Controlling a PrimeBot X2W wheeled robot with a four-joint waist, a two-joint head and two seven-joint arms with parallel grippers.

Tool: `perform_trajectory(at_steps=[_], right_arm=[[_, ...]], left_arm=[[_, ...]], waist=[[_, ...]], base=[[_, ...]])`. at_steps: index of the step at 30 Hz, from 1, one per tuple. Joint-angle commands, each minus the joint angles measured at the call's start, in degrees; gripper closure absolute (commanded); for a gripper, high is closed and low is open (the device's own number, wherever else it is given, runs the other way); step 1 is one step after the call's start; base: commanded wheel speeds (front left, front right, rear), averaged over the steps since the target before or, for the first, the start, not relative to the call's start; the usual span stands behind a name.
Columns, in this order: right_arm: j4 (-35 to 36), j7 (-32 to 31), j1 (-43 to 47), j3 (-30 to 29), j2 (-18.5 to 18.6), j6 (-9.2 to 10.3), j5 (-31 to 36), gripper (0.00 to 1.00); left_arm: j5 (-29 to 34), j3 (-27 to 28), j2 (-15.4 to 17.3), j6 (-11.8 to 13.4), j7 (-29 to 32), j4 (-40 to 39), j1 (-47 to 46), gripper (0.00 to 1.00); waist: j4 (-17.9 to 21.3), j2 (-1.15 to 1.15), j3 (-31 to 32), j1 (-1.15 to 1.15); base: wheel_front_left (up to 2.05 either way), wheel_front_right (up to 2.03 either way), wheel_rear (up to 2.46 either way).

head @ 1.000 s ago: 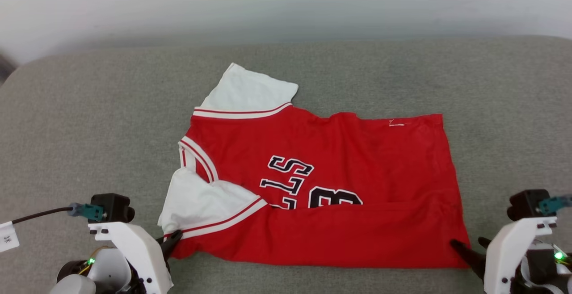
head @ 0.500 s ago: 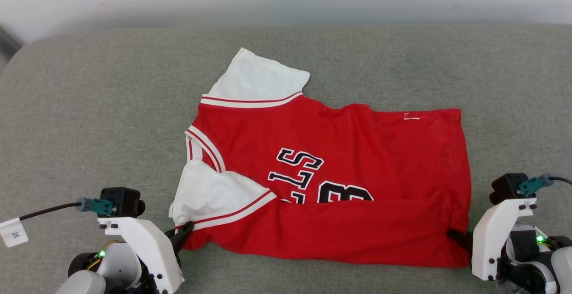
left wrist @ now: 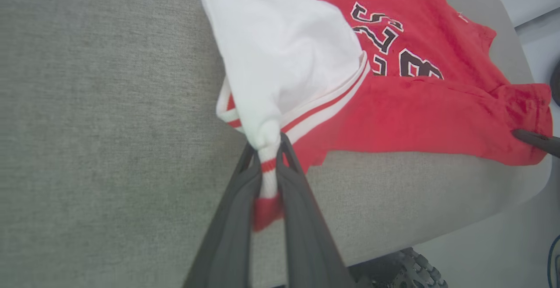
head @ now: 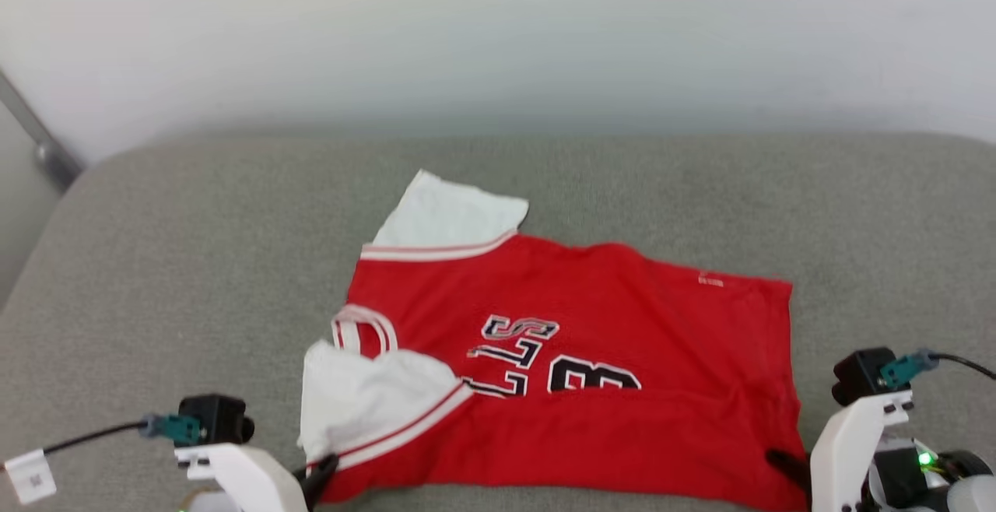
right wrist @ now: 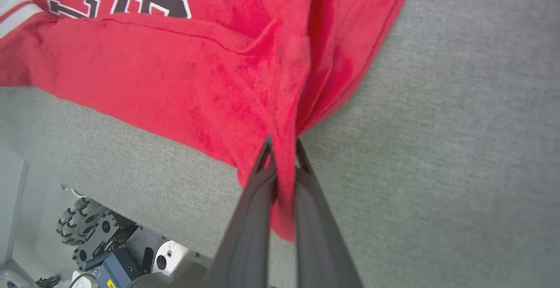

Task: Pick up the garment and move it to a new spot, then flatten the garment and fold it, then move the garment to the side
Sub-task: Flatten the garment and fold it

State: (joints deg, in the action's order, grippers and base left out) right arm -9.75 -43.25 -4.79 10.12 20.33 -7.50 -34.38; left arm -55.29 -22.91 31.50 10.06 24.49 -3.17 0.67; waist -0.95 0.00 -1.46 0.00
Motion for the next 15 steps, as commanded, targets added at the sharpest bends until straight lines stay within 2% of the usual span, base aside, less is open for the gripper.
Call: perform_trajectory(at_steps=[1,9,10,11,12,13,14,15], right_arm=[[0.74,-0.05,1.15,-0.25,0.52,0.02,-0.50,1.00],[1.50,-0.17,5.66,-2.22,0.68,0.02,-0.73,1.00],[1.28,0.02,6.11,-2.46,0.68,0.02,-0.58,0.87],[1.06,0.45,6.43,-2.60,0.59,0.02,-0.49,0.58],[1.06,1.09,6.58,-2.44,0.59,0.02,-0.32,0.00],[1.24,2.30,6.68,-2.43,0.55,0.02,-0.14,0.00],[1.37,3.62,6.92,-2.17,0.48,0.02,0.11,0.00],[1.61,5.30,7.23,-1.89,0.45,0.02,0.48,0.00]], left_arm=[[-0.33,0.14,0.11,0.53,-0.42,-0.83,1.43,1.00],[-2.36,0.49,0.17,2.38,0.33,-1.34,6.81,1.00],[-2.48,0.40,0.03,2.33,0.43,-1.10,7.11,1.00],[-2.62,0.35,-0.08,2.17,0.27,-0.68,7.21,1.00],[-2.49,0.36,-0.24,2.10,-0.15,-0.20,7.13,1.00],[-2.13,0.41,-0.44,2.19,-0.61,0.39,6.78,0.63],[-1.78,0.31,-0.67,2.05,-1.11,1.04,6.33,0.06],[-1.38,0.32,-0.82,1.89,-1.70,1.53,5.83,0.00]], waist=[[-0.59,0.00,2.34,0.00],[-0.91,0.00,3.63,0.00],[-0.91,0.00,3.62,0.00],[-0.88,0.00,3.61,0.00],[-0.82,0.00,3.59,0.00],[-0.78,0.00,3.51,0.00],[-0.76,0.00,3.48,0.00],[-0.71,0.00,3.48,0.00]], base=[[0.00,0.00,0.00],[0.00,0.00,0.00],[0.00,0.00,0.00],[0.00,0.00,0.00],[0.00,0.00,0.00],[0.00,0.00,0.00],[0.00,0.00,0.00],[0.00,0.00,0.00]])
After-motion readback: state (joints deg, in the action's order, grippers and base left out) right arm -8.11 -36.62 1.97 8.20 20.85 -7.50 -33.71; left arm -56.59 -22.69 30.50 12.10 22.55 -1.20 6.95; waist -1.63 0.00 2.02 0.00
